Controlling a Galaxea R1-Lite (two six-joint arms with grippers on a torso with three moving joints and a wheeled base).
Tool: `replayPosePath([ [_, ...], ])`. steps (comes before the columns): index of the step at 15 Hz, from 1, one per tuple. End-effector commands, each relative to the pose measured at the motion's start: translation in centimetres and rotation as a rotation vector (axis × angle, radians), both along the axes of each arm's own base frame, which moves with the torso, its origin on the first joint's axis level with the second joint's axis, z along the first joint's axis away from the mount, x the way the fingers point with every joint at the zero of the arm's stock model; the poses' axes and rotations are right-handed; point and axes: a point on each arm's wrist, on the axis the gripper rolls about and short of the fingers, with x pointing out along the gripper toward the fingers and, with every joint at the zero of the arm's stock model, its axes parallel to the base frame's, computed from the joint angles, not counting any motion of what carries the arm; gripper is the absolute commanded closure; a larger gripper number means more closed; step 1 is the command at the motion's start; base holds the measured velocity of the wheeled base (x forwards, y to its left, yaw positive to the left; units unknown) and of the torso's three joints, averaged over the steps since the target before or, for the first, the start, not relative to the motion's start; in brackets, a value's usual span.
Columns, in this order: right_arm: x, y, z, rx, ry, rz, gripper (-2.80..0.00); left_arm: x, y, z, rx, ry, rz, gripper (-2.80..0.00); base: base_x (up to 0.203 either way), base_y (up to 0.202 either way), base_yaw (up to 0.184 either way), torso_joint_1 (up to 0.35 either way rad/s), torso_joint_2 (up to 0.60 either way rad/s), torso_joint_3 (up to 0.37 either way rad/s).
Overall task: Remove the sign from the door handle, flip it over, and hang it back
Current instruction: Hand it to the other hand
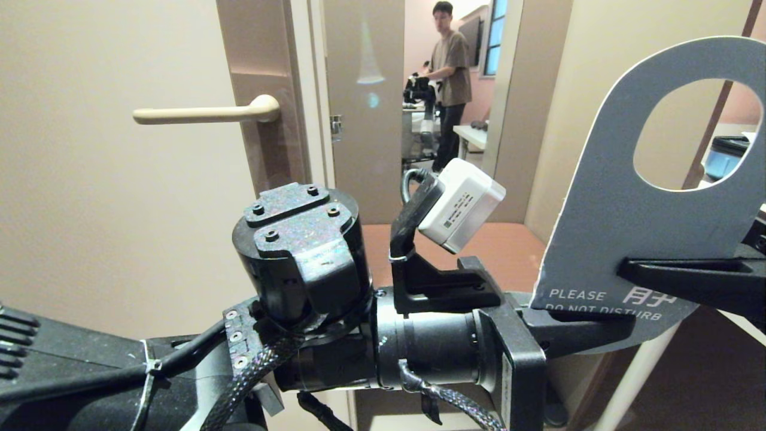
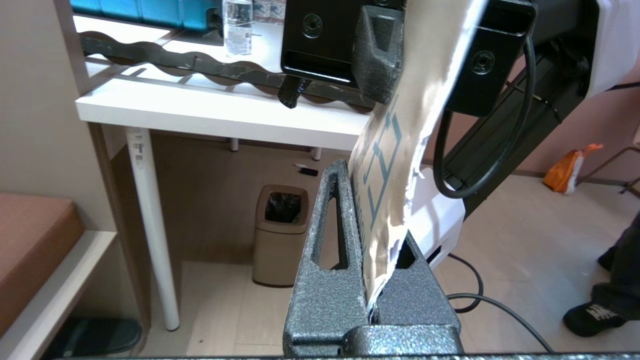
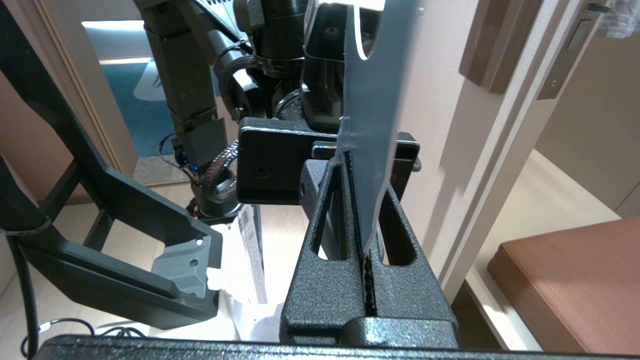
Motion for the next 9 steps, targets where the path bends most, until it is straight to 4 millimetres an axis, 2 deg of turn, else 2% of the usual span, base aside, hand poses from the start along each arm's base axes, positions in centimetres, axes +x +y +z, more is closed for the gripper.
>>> replayPosePath([
  [1, -0.04, 0.01, -0.04, 0.0, 0.001, 0.01, 0.0, 0.03, 0.01, 0.05, -0.005, -0.001, 0.001, 0.0, 0.0, 0.0, 0.0, 0.0, 0.0, 0.0],
  [6, -0.09, 0.01, -0.03, 0.001, 0.0, 0.011, 0.0, 0.03, 0.01, 0.05, -0.005, -0.003, 0.002, 0.0, 0.0, 0.0, 0.0, 0.0, 0.0, 0.0],
  [7, -0.23, -0.08, -0.02, 0.002, -0.003, 0.011, -2.8, 0.03, 0.01, 0.05, -0.005, -0.003, 0.002, 0.0, 0.0, 0.0, 0.0, 0.0, 0.0, 0.0],
  [9, -0.27, -0.1, -0.28, -0.002, 0.004, 0.009, -2.8, 0.02, 0.02, 0.01, -0.004, 0.0, 0.001, 0.0, 0.0, 0.0, 0.0, 0.0, 0.0, 0.0],
])
